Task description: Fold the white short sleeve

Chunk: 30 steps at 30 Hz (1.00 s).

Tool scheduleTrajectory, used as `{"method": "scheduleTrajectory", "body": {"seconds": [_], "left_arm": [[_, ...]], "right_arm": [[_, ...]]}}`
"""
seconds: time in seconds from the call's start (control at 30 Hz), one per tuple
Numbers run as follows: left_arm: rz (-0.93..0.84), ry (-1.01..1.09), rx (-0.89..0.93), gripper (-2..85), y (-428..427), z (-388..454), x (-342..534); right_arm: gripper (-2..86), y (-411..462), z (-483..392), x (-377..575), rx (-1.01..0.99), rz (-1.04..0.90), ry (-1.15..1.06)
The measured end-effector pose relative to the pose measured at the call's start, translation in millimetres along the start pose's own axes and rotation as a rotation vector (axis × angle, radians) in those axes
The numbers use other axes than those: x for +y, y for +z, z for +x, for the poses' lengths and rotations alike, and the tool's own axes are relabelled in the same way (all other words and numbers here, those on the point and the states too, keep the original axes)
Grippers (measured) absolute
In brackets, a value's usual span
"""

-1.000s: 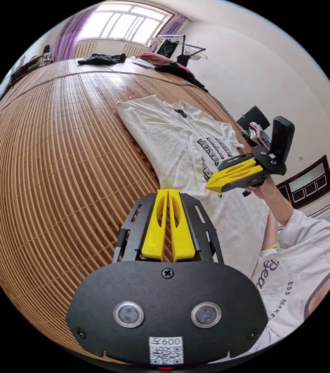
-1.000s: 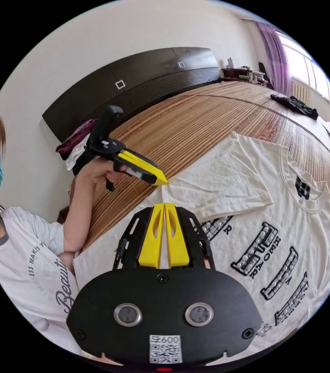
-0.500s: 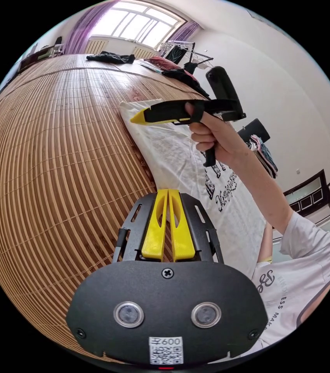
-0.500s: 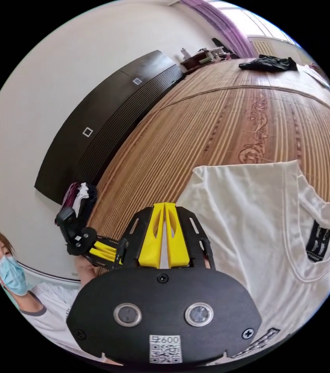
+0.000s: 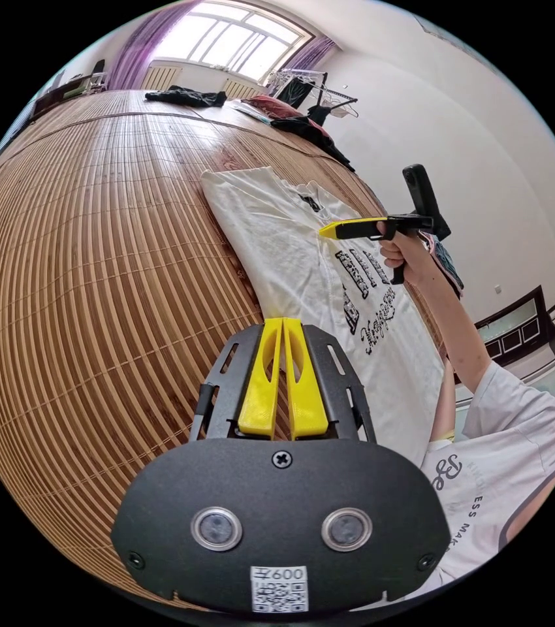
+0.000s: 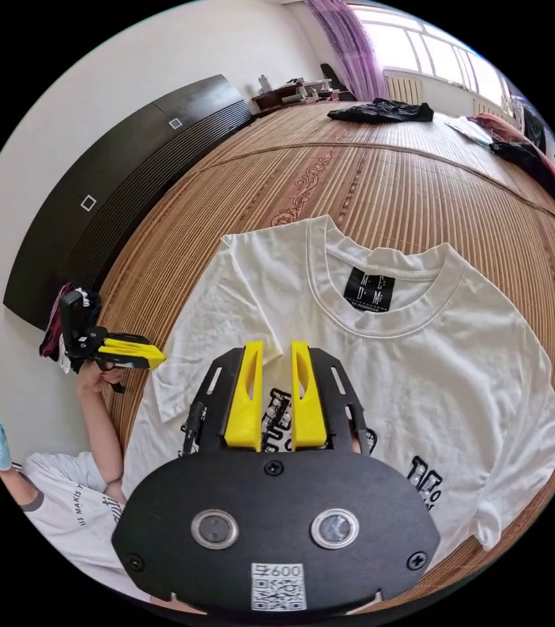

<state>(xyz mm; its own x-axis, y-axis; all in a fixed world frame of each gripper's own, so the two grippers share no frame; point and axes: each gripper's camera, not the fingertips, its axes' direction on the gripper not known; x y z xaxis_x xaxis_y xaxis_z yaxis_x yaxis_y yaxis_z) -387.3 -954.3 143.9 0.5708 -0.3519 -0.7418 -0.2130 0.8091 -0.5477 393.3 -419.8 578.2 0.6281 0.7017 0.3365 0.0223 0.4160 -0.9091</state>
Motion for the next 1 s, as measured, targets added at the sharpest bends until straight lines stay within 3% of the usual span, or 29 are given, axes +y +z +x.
{"method": "scheduleTrajectory", "body": {"seconds": [0.3, 0.6, 0.67, 0.83, 1.0], "left_arm": [[-0.002, 0.017, 0.007, 0.2, -11, -1, 1], [0.048, 0.015, 0.078, 0.2, -30, -4, 5], [-0.027, 0.008, 0.020, 0.2, -14, -4, 1], [-0.025, 0.023, -0.004, 0.2, -14, 1, 0], [-0.024, 0.030, -0.013, 0.1, -14, 4, 0]], "right_arm": [[-0.8, -28, -8, -1, 0.003, 0.073, -0.047], [-0.8, -32, 7, -15, 0.010, 0.028, -0.028], [-0.7, -47, 12, -15, 0.011, 0.091, -0.010], [-0.7, -88, -3, -23, 0.136, 0.340, -0.008], [-0.8, -48, -33, -97, -0.216, 0.262, -0.141]]}}
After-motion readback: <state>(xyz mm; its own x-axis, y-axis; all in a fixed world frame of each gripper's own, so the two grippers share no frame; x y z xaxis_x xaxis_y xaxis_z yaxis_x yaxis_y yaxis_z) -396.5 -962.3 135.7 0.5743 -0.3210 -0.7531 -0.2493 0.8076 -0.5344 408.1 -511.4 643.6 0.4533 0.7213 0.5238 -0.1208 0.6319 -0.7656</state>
